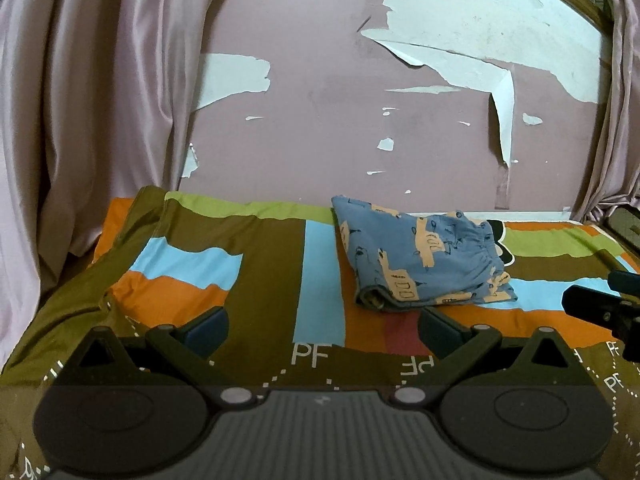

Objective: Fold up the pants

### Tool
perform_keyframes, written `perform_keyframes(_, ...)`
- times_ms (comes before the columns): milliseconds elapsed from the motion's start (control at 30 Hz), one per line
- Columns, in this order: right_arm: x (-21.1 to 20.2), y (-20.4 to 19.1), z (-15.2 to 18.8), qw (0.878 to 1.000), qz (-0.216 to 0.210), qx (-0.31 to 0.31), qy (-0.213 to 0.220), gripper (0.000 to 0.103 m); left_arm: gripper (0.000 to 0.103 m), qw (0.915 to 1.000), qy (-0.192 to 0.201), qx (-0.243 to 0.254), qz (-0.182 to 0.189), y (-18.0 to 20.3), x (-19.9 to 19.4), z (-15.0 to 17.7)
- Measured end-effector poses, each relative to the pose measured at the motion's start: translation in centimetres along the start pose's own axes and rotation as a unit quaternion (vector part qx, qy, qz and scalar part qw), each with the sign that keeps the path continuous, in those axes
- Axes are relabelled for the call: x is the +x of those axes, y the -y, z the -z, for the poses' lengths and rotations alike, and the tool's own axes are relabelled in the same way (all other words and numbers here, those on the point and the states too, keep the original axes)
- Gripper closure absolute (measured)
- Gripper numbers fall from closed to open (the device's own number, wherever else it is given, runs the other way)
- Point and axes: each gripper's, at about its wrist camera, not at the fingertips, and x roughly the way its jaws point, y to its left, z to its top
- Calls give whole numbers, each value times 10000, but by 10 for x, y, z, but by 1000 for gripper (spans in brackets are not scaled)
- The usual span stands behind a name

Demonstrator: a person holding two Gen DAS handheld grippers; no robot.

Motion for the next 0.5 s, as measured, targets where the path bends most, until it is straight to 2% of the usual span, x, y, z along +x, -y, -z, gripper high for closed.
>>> perform_keyframes(267, 3, 6, 2, 9999, 100, 118, -61, 1, 0, 10000, -27, 5, -18, -2, 1, 4)
perform_keyframes(400, 5, 7, 5, 9998, 116, 151, -103, 1, 0, 9997, -67, 27, -212, -1, 2, 5)
perform_keyframes(500, 6, 8, 6, 9997, 107, 167, -119, 1, 0, 9996, -138, -51, -226, -3, 4, 6)
